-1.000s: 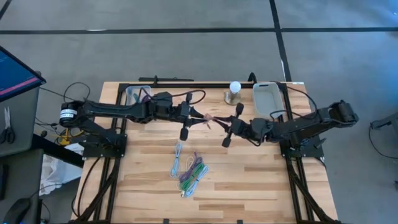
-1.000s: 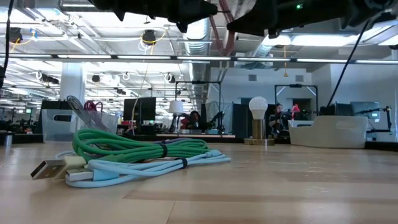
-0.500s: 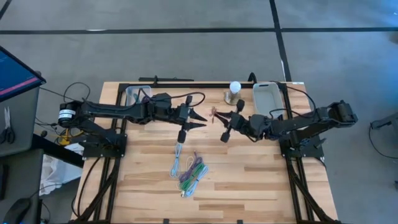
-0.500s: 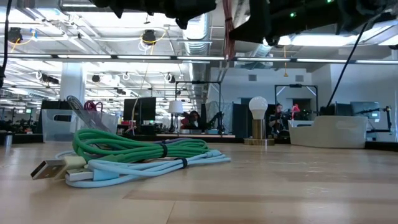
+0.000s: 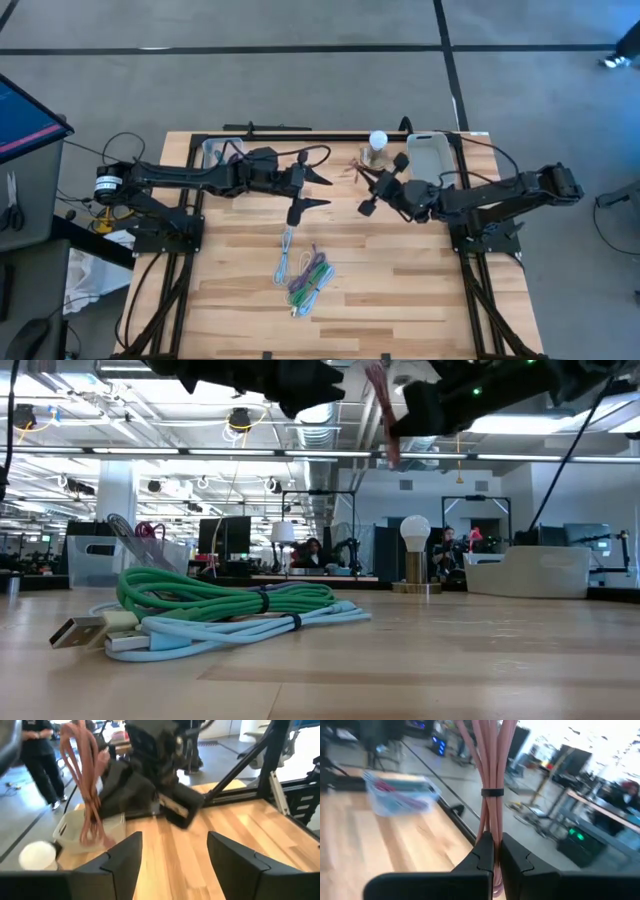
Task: Pick & Place USB Port
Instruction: Put the pink charger cable into the gray bin
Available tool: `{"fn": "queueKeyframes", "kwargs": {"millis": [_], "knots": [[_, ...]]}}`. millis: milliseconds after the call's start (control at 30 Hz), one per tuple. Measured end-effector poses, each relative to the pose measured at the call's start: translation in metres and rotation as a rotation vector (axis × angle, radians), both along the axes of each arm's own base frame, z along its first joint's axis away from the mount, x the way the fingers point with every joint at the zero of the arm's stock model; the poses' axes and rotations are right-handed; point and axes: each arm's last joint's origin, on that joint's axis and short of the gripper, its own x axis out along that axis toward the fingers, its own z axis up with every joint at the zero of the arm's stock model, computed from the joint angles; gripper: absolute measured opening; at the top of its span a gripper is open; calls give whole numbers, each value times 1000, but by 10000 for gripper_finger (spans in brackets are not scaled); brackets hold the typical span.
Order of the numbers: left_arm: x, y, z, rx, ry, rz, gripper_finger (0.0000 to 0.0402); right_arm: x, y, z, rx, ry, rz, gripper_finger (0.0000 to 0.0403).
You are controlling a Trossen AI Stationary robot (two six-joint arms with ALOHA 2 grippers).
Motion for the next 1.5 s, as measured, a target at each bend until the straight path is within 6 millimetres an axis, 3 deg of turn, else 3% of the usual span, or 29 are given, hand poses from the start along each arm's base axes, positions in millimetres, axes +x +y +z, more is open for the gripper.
{"fn": "queueKeyframes", "kwargs": {"millis": [133, 467, 633, 967, 1500], "knots": [[-1, 4, -3, -9, 34, 21, 212, -19, -6, 0, 26, 20, -92, 0], [-8, 3, 5, -9, 14, 20, 190, -100, -20, -38, 95, -115, -317, 0], [-14, 2, 14, -4, -11, 18, 184, -124, -23, -40, 115, -131, -401, 0], [-26, 0, 29, 2, -57, 18, 173, -151, -33, -62, 212, -40, -586, 0], [-28, 0, 29, 1, -47, 19, 167, -169, -53, -77, 373, 50, -725, 0]]}}
